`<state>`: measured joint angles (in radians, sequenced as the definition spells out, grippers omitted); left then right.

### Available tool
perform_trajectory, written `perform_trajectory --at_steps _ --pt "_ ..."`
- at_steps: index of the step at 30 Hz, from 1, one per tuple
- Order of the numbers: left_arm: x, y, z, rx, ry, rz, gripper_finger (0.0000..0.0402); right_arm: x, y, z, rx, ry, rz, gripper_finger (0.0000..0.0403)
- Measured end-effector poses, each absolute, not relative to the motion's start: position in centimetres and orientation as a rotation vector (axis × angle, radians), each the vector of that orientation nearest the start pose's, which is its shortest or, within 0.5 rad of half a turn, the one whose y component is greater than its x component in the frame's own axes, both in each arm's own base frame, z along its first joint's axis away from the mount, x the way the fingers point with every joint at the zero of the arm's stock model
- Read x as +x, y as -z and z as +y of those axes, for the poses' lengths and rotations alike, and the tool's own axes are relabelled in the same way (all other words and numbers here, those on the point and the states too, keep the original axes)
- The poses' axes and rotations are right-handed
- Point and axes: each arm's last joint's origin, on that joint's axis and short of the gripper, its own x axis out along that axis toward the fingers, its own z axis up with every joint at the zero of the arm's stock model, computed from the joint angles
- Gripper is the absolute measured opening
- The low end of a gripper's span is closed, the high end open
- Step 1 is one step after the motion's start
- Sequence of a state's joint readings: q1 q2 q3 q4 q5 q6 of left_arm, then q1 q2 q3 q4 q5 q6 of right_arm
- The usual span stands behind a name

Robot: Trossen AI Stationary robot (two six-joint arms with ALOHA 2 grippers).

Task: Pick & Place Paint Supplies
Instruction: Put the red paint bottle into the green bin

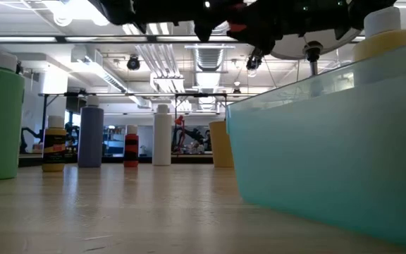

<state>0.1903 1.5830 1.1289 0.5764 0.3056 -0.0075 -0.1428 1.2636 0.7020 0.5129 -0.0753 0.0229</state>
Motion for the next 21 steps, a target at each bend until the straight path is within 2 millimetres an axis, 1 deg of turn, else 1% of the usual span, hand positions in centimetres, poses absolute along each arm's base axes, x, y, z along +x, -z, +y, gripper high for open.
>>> perform_trajectory --at_steps 4,12,14,16,19,21 --pt "34.7 -34.2 6.2 0.020 0.089 0.032 0.0144 27.5 -27.5 -3.7 0.040 0.069 0.155 0.0275" --pt "31.9 -36.0 6.1 -0.009 -0.041 0.466 0.0145 27.3 -27.4 -3.7 0.073 0.071 0.439 0.0299" --pt "31.3 -36.0 6.1 -0.027 -0.074 0.553 0.0145 27.2 -27.8 -3.7 0.081 0.071 0.497 0.0302" --pt "31.0 -35.5 6.1 -0.068 -0.103 0.611 0.0145 27.2 -28.8 -3.7 0.081 0.071 0.513 0.0303" --pt "31.0 -35.0 6.1 -0.110 -0.137 0.627 0.0145 27.4 -30.2 -3.7 0.058 0.067 0.499 0.0306" --pt "31.0 -34.6 6.1 -0.124 -0.149 0.637 0.0145 27.4 -30.7 -3.8 0.021 0.082 0.506 0.0308"
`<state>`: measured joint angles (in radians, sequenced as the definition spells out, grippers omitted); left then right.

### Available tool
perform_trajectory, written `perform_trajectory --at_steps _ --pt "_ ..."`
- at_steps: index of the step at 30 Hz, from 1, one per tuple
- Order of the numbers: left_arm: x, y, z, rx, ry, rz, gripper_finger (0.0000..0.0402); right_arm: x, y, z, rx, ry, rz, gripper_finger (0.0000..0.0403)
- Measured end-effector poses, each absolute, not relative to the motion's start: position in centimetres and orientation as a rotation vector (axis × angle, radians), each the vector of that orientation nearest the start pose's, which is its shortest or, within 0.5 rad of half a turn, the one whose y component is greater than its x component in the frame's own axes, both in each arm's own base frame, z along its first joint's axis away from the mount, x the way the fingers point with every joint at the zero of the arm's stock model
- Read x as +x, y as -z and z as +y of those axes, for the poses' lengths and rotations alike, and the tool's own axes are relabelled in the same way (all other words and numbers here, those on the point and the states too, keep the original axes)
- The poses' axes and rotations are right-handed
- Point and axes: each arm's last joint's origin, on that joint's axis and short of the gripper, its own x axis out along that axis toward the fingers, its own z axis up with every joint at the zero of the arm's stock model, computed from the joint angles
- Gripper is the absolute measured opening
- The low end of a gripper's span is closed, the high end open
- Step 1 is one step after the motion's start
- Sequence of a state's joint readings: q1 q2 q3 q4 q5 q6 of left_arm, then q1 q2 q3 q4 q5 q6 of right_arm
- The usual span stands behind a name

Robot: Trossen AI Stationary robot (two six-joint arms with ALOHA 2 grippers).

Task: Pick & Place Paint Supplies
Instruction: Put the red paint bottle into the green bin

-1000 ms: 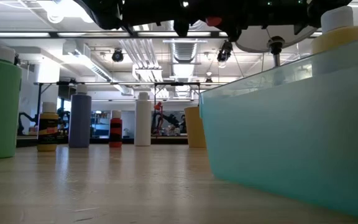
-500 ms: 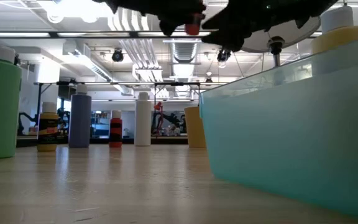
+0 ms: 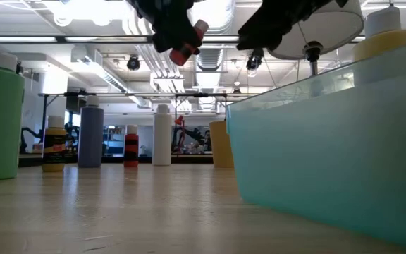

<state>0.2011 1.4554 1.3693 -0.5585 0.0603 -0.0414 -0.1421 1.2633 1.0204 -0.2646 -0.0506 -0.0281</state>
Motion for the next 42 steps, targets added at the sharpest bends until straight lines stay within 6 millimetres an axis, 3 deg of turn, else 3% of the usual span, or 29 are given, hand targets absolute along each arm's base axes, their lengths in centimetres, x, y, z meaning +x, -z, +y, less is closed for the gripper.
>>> perform_trajectory --at_steps 10,19,31,42 --pt "32.5 -33.4 6.3 -0.131 -0.140 0.639 0.0145 27.9 -32.9 -3.9 0.004 0.107 0.475 0.0322" --pt "33.9 -33.2 5.6 -0.108 -0.085 0.616 0.0145 30.5 -33.0 -4.1 0.023 0.038 0.590 0.0303" --pt "33.4 -32.6 5.3 -0.073 -0.062 0.693 0.0145 33.8 -34.1 -4.3 0.031 -0.070 0.682 0.0284" --pt "33.4 -32.5 5.2 -0.057 -0.057 0.701 0.0145 34.6 -34.3 -4.5 0.019 -0.070 0.671 0.0297"
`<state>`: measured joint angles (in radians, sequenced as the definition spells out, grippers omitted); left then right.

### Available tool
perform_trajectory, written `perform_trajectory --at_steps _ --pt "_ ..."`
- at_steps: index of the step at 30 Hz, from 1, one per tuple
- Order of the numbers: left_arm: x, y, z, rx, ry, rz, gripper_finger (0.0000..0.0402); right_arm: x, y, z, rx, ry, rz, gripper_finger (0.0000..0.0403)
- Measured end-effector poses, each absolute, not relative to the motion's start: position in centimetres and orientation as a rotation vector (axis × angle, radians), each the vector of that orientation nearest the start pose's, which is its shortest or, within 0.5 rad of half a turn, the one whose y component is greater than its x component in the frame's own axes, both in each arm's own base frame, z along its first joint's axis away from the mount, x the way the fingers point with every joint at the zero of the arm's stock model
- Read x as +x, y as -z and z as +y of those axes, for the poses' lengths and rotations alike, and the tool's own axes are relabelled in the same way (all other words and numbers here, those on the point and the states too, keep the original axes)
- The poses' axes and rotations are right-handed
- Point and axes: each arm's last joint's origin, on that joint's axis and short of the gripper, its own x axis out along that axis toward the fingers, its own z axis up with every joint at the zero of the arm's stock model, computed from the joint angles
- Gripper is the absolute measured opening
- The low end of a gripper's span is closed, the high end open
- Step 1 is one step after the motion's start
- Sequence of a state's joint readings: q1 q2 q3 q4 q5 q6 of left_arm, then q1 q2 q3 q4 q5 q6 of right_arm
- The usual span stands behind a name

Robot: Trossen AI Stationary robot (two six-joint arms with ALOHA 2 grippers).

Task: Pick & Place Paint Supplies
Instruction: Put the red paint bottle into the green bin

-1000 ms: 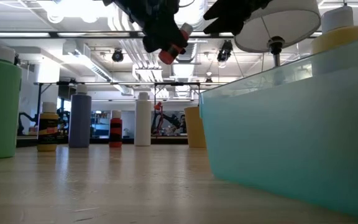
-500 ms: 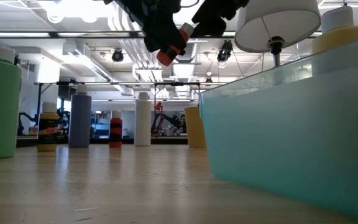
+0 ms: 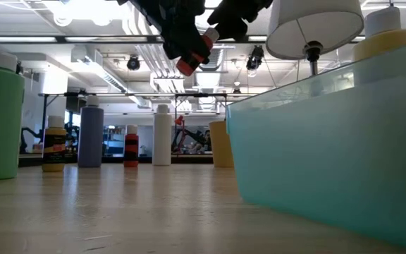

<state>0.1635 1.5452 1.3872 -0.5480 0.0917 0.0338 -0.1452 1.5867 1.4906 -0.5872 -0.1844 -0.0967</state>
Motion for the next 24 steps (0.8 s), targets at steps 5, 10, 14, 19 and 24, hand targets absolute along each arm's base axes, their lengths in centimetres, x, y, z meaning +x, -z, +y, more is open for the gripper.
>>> perform_trajectory --at_steps 5,10,14,19,24 --pt "33.4 -32.6 5.2 -0.056 -0.056 0.699 0.0145 34.7 -34.1 -4.6 0.000 -0.047 0.677 0.0269" --pt "33.4 -32.6 5.2 -0.056 -0.056 0.699 0.0145 35.3 -33.3 -5.0 0.004 -0.042 0.704 0.0236" --pt "33.4 -32.5 5.2 -0.056 -0.056 0.702 0.0145 35.7 -33.0 -5.2 -0.003 -0.043 0.711 0.0212" --pt "33.3 -32.4 5.2 -0.059 -0.054 0.720 0.0145 35.6 -33.2 -5.2 -0.017 -0.047 0.704 0.0182" --pt "33.3 -32.4 5.2 -0.052 -0.051 0.721 0.0145 35.6 -33.6 -5.2 -0.020 -0.046 0.691 0.0155"
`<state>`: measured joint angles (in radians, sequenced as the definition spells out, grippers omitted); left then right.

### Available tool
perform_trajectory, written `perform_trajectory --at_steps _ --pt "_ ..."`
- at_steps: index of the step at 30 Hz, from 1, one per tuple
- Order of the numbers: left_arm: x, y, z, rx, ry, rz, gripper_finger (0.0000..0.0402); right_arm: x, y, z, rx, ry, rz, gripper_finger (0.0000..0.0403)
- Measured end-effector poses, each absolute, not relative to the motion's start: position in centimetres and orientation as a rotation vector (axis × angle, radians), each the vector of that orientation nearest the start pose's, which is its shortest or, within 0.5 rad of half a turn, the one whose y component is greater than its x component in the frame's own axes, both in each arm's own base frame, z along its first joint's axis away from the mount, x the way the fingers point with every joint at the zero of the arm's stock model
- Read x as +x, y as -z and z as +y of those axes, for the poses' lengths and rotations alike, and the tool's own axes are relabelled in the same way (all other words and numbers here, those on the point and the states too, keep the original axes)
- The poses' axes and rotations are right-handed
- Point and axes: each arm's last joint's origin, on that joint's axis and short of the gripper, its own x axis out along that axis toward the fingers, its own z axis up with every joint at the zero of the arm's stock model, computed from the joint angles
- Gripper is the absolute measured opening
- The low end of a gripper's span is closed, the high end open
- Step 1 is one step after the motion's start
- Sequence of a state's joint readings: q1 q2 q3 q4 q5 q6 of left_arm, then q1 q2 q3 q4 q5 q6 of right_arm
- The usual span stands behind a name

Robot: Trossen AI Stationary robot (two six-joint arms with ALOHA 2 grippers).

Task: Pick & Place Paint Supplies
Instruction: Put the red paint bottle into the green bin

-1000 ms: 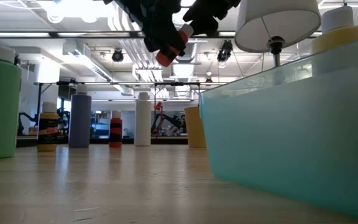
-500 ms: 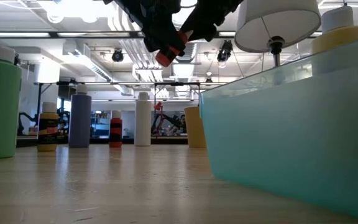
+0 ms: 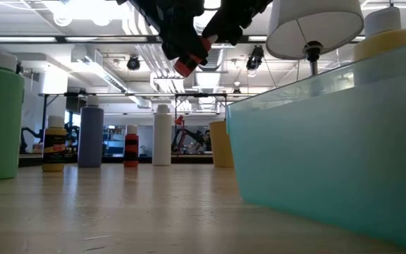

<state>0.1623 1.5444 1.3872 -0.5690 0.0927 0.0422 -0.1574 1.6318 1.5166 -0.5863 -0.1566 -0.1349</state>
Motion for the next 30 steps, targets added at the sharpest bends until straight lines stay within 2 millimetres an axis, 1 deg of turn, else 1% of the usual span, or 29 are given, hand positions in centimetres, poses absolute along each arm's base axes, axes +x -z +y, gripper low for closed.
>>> perform_trajectory --at_steps 8,11,16,20,23,26,30 --pt "33.25 -32.41 5.19 -0.051 -0.052 0.723 0.0145 35.62 -33.61 -5.19 -0.025 -0.048 0.693 0.0116" --pt "33.25 -32.41 5.19 -0.051 -0.052 0.723 0.0145 35.61 -33.60 -5.19 -0.025 -0.049 0.695 0.0116" --pt "33.26 -32.41 5.19 -0.052 -0.052 0.722 0.0145 35.59 -33.58 -5.19 -0.026 -0.049 0.697 0.0127" --pt "33.26 -32.41 5.19 -0.054 -0.054 0.722 0.0145 35.57 -33.57 -5.19 -0.032 -0.052 0.699 0.0114" --pt "33.27 -32.43 5.20 -0.053 -0.055 0.720 0.0146 35.56 -33.57 -5.21 -0.037 -0.053 0.699 0.0112" --pt "33.28 -32.45 5.21 -0.038 -0.050 0.718 0.0158 35.55 -33.66 -5.22 -0.041 -0.051 0.699 0.0112" --pt "33.12 -32.66 5.19 -0.036 -0.046 0.712 0.0203 35.31 -33.94 -5.22 -0.059 -0.046 0.726 0.0112"
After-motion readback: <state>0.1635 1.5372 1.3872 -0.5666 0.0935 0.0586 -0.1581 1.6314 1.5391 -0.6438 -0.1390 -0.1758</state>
